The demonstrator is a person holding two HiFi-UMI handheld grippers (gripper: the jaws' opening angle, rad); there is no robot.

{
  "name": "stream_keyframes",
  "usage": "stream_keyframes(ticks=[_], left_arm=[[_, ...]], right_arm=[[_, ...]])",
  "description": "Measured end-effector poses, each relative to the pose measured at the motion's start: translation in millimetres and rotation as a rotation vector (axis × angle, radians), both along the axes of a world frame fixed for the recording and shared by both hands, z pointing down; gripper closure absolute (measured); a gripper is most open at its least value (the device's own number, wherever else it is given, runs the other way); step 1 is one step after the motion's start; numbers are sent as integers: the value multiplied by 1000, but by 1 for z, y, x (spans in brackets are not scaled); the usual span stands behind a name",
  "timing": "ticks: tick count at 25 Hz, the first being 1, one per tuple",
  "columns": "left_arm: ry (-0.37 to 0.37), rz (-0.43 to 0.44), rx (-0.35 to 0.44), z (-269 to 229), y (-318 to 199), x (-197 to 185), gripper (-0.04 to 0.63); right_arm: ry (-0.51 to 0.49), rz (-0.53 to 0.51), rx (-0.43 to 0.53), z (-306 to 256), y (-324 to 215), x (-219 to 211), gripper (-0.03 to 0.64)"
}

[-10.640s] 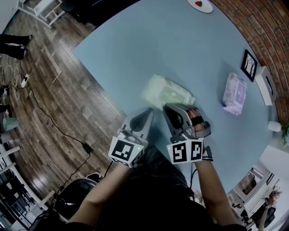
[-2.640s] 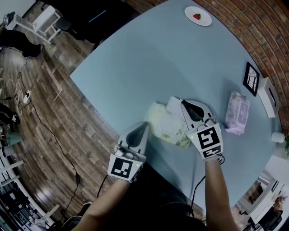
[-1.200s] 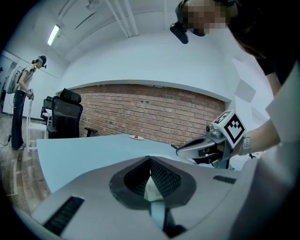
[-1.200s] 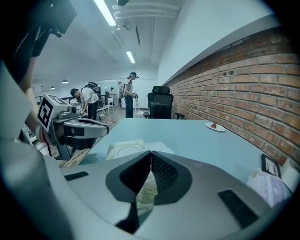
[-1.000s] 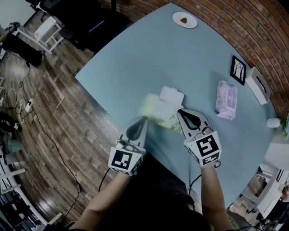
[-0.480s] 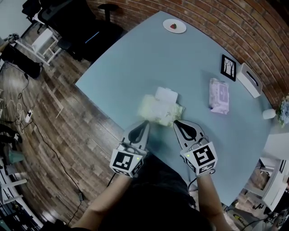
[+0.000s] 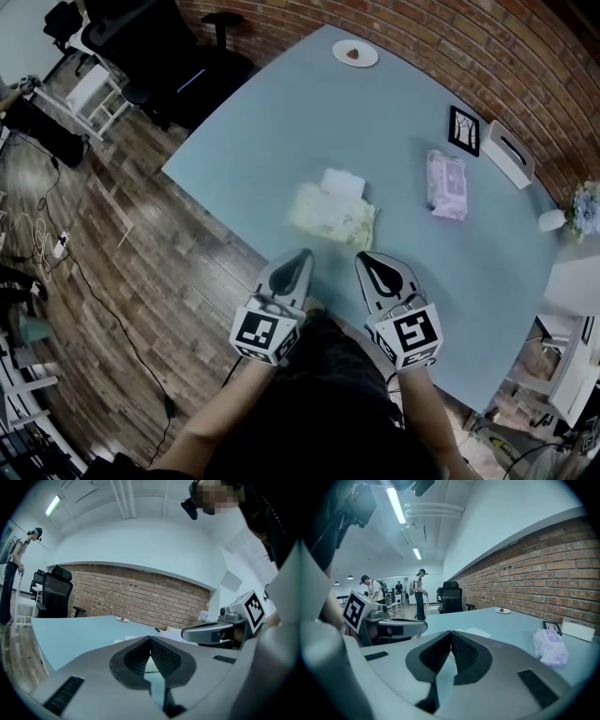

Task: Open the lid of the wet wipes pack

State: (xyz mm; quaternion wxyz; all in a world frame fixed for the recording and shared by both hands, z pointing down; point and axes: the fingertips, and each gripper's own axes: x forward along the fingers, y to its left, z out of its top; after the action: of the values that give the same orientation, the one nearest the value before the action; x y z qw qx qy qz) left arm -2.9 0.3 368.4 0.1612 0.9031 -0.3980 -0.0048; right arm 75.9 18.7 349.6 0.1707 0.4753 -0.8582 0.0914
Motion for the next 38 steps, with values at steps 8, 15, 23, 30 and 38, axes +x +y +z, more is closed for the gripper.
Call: stream_keyframes(ticks=[8, 15, 23, 30, 38], left_arm=[[14, 12, 19, -14, 14, -1, 583], [19, 27, 19, -16, 24, -3, 583], [27, 52, 13, -18, 42, -4, 583], [23, 73, 21, -19, 56, -5, 583], [21, 81, 38, -24, 71, -8, 583]], right_arm=[[-14, 36, 28, -10, 20, -6, 597], [2, 36, 44, -12, 31, -16, 597], [7, 61, 44, -14, 50, -23, 597], [-3, 85, 52, -13, 65, -26, 597], [-11, 79, 61, -15, 82, -31, 597]])
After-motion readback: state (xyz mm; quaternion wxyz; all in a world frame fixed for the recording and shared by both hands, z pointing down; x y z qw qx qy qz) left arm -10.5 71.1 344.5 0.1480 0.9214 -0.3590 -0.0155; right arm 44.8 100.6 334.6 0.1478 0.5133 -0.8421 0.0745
